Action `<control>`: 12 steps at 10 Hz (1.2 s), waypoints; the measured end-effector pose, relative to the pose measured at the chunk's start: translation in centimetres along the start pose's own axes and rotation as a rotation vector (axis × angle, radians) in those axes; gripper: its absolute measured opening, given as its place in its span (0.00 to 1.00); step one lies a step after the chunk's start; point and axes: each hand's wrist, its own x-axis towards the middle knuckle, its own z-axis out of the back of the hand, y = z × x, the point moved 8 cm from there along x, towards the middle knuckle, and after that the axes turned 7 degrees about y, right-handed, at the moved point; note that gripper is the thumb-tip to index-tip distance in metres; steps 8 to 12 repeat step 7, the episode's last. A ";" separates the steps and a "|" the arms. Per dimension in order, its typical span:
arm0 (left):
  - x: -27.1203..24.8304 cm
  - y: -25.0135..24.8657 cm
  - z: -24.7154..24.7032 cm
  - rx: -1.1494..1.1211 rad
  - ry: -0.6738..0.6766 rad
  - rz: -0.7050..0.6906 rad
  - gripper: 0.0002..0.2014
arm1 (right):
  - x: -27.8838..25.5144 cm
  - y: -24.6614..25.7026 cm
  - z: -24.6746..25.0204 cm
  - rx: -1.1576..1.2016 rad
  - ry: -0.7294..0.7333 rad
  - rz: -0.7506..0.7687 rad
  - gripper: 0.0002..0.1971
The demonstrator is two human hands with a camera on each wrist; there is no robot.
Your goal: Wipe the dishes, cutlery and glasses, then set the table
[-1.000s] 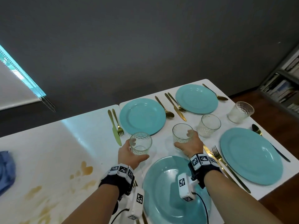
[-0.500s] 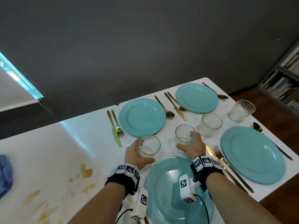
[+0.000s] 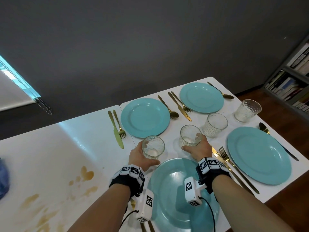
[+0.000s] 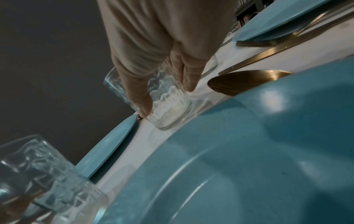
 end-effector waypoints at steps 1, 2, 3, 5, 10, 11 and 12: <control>0.2 0.0 -0.3 0.036 0.026 0.014 0.44 | -0.1 0.0 0.1 0.005 -0.002 -0.004 0.42; 0.4 0.0 -0.5 0.110 0.041 0.039 0.45 | -0.1 -0.2 0.1 0.010 0.002 -0.018 0.43; 0.6 0.1 -0.5 0.107 0.038 0.058 0.47 | 0.0 -0.5 0.3 -0.001 0.007 -0.034 0.45; 1.0 0.6 -1.0 0.111 0.033 0.099 0.46 | -0.1 -1.0 0.3 -0.001 0.035 -0.061 0.46; -0.6 -0.4 -0.2 0.140 0.025 0.130 0.48 | -0.8 -0.5 1.0 0.019 0.024 -0.045 0.48; -0.6 -0.4 -0.2 0.140 0.025 0.130 0.48 | -0.8 -0.5 1.0 0.019 0.024 -0.045 0.48; -0.6 -0.4 -0.2 0.140 0.025 0.130 0.48 | -0.8 -0.5 1.0 0.019 0.024 -0.045 0.48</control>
